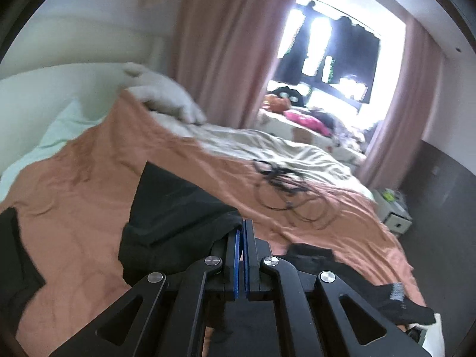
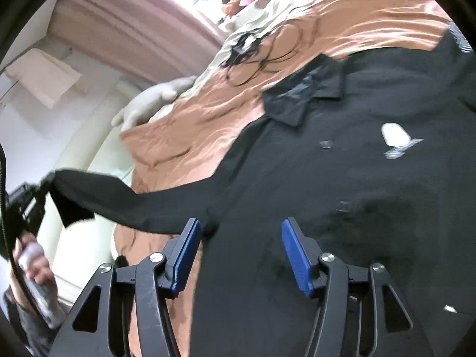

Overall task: Fold large clothes
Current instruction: 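Close the left tool on the plain black sleeve cuff, then carry the sleeve across the shirt body and open the left tool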

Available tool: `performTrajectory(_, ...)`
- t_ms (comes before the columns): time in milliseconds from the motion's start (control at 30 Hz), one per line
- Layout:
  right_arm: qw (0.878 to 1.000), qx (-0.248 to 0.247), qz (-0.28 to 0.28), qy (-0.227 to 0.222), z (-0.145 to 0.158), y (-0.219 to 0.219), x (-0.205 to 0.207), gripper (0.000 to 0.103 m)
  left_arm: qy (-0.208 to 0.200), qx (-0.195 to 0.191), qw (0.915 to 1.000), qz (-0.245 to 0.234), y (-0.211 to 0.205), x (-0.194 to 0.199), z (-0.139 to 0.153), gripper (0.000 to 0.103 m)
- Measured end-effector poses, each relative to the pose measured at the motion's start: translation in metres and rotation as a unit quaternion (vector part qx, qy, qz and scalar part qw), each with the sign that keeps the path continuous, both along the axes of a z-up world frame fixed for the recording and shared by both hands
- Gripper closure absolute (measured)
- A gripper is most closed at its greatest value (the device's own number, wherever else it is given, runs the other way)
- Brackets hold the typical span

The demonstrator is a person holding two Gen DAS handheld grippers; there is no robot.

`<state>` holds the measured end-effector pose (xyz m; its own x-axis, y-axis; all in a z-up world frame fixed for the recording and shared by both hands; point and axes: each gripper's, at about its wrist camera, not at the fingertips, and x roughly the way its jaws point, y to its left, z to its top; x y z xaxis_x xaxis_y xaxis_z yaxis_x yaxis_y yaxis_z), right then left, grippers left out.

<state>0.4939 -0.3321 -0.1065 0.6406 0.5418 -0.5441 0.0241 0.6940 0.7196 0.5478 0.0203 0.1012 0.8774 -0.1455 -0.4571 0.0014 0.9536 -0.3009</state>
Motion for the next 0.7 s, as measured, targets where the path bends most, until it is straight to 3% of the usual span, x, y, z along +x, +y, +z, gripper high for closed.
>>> performTrajectory(67,1.000,0.011,-0.020,0.005,-0.002,-0.022,-0.011,0.045,-0.003,0.005,0.9997,-0.023,-0.025,0.004,0.005,0.102)
performTrajectory(167,0.998,-0.012,-0.057,0.004,0.001,-0.046,-0.014,0.045,-0.005,0.012,0.9985,-0.053,-0.059,0.012,0.010,0.102)
performTrajectory(333,0.996,0.011,-0.090,0.005,-0.004,-0.081,-0.015,0.045,0.012,0.001,0.9950,-0.100,-0.109,0.028,-0.002,0.102)
performTrajectory(567,0.991,0.015,-0.132,0.021,-0.011,-0.111,-0.014,0.045,0.046,0.007,0.9847,-0.168,-0.179,0.051,-0.041,0.101)
performTrajectory(700,0.988,0.021,-0.151,0.036,-0.019,-0.126,-0.016,0.045,0.088,0.009,0.9706,-0.224,-0.221,0.063,-0.075,0.099)
